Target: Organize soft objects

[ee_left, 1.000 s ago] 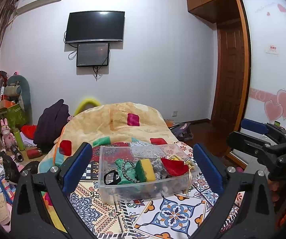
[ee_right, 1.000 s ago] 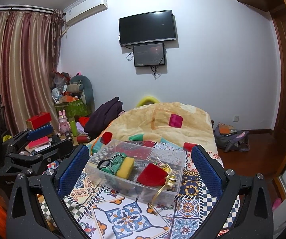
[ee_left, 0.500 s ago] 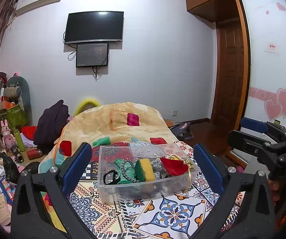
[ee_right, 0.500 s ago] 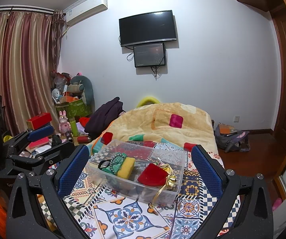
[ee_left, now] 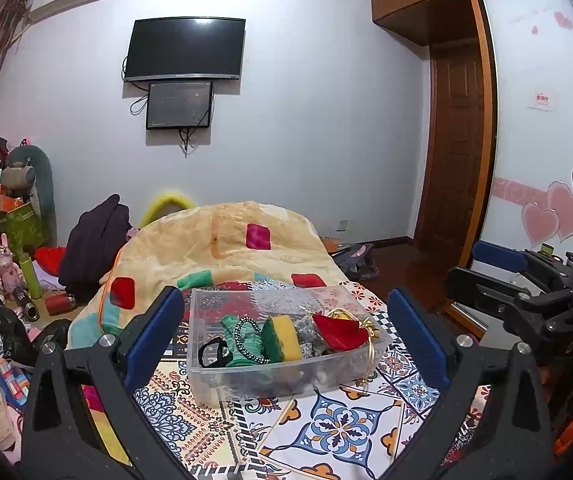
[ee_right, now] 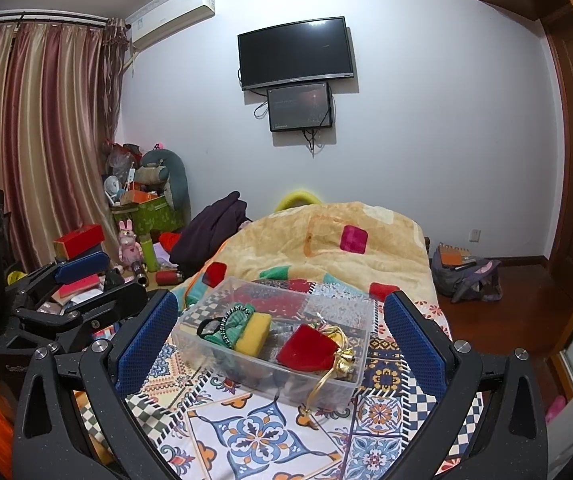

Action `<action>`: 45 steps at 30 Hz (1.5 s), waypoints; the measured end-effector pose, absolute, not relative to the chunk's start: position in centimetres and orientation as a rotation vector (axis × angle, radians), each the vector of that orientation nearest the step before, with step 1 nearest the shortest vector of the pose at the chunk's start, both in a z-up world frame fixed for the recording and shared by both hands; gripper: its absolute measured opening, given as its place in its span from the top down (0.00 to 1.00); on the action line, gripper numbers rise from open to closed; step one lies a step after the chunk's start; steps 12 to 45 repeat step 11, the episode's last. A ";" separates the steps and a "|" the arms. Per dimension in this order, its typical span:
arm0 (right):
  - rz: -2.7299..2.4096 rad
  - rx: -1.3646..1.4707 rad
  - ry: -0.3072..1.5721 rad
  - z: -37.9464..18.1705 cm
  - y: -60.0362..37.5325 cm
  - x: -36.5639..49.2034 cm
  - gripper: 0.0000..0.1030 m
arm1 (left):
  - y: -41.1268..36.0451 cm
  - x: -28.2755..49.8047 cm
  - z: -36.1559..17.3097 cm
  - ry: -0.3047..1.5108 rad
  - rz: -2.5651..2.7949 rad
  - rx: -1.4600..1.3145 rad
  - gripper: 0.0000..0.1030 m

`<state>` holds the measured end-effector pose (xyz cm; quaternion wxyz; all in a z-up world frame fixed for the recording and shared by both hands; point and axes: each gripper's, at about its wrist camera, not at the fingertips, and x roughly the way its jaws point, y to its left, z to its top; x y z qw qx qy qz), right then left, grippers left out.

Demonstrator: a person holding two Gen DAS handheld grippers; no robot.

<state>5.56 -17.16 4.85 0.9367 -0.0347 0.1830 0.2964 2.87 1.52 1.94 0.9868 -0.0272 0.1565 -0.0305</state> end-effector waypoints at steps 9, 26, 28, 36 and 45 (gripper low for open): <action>0.609 -0.067 0.381 4.6 -17.1 5.7 0.00 | 1.5 2.9 1.9 0.319 -0.059 -0.054 0.00; 0.609 -0.068 0.384 4.5 -17.2 5.8 0.00 | 1.5 2.9 1.9 0.320 -0.059 -0.055 0.00; 0.609 -0.068 0.384 4.5 -17.2 5.8 0.00 | 1.5 2.9 1.9 0.320 -0.059 -0.055 0.00; 0.609 -0.068 0.384 4.5 -17.2 5.8 0.00 | 1.5 2.9 1.9 0.320 -0.059 -0.055 0.00; 0.609 -0.068 0.384 4.5 -17.2 5.8 0.00 | 1.5 2.9 1.9 0.320 -0.059 -0.055 0.00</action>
